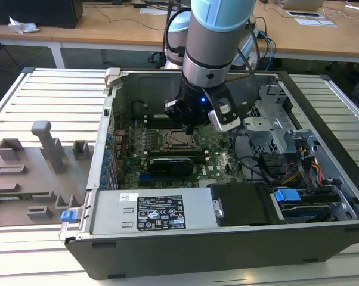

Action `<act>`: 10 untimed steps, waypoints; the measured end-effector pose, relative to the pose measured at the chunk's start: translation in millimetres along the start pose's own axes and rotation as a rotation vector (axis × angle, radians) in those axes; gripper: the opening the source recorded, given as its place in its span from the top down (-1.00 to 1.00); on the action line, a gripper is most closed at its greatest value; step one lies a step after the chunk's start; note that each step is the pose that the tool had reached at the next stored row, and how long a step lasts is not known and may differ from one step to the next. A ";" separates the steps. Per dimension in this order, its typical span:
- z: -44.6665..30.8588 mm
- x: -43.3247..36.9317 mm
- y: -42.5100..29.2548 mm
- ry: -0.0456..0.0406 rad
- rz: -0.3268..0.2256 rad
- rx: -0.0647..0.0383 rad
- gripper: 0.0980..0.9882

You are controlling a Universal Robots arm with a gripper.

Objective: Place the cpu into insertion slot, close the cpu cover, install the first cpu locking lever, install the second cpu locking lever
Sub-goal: 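Install the second cpu locking lever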

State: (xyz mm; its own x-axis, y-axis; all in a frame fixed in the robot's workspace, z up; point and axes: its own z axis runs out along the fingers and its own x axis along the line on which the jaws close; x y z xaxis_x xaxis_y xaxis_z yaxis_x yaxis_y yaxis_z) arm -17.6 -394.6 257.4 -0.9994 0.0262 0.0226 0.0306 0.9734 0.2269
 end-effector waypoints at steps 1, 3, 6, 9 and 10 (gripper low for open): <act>0.8 0.0 -0.2 0.0000 0.000 0.000 0.98; 2.5 -0.1 -0.6 0.0000 0.000 0.000 0.98; 6.3 -0.2 -1.7 0.0000 0.000 0.000 0.98; 11.9 2.2 -6.5 0.0000 0.000 0.000 0.98; 12.8 3.6 -7.4 0.0000 0.000 0.000 0.98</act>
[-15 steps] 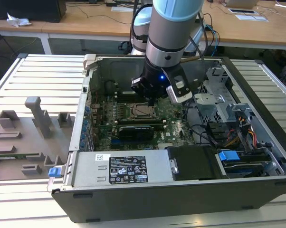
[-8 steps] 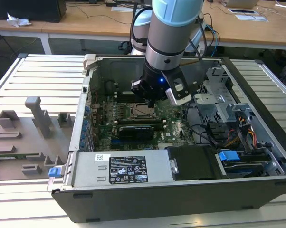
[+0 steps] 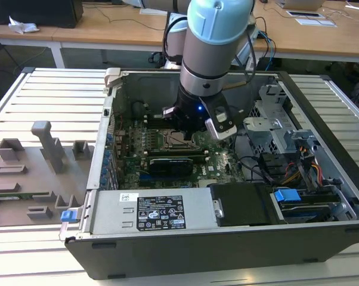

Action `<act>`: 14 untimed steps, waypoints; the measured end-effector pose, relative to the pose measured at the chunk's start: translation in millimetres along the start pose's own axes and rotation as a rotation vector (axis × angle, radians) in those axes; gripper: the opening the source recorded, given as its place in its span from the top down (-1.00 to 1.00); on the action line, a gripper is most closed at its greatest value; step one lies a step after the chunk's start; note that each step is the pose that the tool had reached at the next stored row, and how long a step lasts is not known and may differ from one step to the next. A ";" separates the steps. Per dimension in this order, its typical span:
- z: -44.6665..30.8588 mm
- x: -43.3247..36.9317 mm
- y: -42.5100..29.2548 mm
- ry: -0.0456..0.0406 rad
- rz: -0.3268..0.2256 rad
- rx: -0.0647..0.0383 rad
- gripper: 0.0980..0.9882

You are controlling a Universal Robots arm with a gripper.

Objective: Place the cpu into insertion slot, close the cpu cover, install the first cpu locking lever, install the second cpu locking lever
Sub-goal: 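Install the second cpu locking lever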

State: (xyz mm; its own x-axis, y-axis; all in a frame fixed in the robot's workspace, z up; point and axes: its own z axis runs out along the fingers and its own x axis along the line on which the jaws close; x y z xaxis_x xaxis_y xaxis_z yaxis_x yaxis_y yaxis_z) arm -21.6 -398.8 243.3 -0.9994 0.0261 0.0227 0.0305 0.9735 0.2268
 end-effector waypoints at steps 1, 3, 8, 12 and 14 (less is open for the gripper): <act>1.0 2.2 -1.5 0.0000 0.000 0.000 0.98; 2.1 5.3 -3.6 0.0000 0.000 0.000 0.98; 6.9 24.4 -11.6 -0.0001 0.000 -0.001 0.98; 18.9 32.9 -14.4 0.0031 -0.013 -0.003 0.98; 23.2 34.9 -15.4 0.0043 -0.018 -0.005 0.98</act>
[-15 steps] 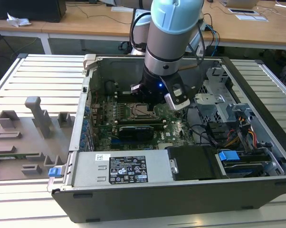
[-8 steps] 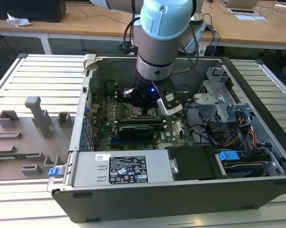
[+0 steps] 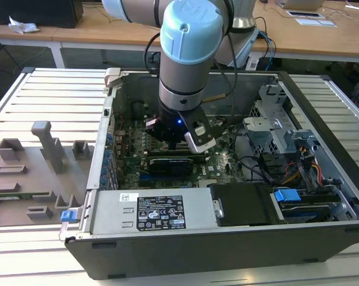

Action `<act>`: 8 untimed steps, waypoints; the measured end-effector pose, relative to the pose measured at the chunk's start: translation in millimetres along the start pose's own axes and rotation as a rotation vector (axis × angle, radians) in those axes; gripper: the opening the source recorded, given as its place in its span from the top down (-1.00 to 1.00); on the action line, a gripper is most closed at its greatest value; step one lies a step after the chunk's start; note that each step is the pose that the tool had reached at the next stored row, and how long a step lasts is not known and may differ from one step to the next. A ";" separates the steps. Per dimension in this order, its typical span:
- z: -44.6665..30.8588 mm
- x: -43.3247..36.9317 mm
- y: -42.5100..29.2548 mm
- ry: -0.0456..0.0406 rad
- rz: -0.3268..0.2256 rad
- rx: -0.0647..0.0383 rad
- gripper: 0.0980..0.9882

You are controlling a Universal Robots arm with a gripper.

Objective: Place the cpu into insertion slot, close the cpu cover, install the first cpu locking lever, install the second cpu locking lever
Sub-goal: 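Install the second cpu locking lever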

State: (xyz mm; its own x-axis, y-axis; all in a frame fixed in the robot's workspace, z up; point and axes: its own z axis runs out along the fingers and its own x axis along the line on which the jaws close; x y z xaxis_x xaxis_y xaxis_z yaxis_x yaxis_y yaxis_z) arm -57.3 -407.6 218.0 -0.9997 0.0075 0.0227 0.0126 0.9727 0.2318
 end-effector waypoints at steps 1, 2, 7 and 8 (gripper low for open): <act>1.2 0.5 -0.3 0.0004 -0.001 -0.001 0.98; 1.6 1.0 -0.4 0.0007 -0.002 -0.002 0.98; 4.2 7.4 -1.0 0.0033 -0.013 -0.017 0.98; 5.1 10.7 -1.3 0.0038 -0.015 -0.022 0.98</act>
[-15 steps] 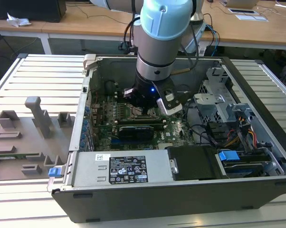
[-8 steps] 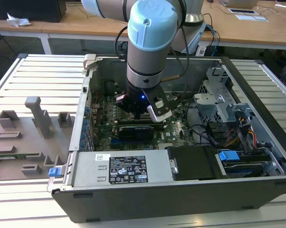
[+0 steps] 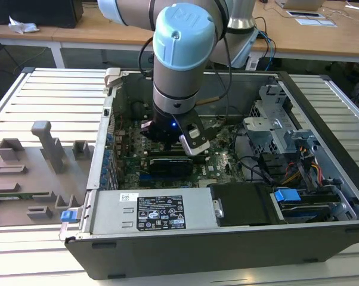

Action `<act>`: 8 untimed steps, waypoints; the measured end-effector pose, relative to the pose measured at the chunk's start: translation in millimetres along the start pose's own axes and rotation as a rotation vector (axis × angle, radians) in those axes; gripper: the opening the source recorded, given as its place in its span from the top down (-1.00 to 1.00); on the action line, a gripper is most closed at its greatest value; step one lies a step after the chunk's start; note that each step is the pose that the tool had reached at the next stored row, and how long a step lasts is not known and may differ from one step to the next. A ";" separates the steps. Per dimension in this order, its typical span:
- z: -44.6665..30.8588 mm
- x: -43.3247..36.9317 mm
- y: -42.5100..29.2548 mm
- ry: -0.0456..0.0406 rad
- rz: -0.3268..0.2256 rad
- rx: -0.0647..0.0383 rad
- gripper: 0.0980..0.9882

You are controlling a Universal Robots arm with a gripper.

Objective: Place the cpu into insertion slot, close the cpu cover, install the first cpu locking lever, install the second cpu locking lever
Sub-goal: 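Install the second cpu locking lever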

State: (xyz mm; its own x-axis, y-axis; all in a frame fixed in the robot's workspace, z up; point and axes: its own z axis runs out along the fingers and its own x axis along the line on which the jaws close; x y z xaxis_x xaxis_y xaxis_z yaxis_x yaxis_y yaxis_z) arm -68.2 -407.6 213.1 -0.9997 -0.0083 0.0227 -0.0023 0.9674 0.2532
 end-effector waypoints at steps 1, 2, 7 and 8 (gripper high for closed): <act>0.6 1.8 -0.1 0.0003 -0.002 -0.003 0.98; 1.6 4.7 -0.4 0.0013 -0.006 -0.006 0.98; 10.1 7.7 -2.7 0.0094 -0.036 -0.016 0.98; 10.9 7.7 -1.1 0.0107 -0.040 -0.015 0.98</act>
State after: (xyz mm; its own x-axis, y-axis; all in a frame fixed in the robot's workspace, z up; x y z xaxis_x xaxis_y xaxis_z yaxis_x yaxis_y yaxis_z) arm -76.1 -406.0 202.4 -0.9985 -0.0497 0.0226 -0.0418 0.9622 0.2689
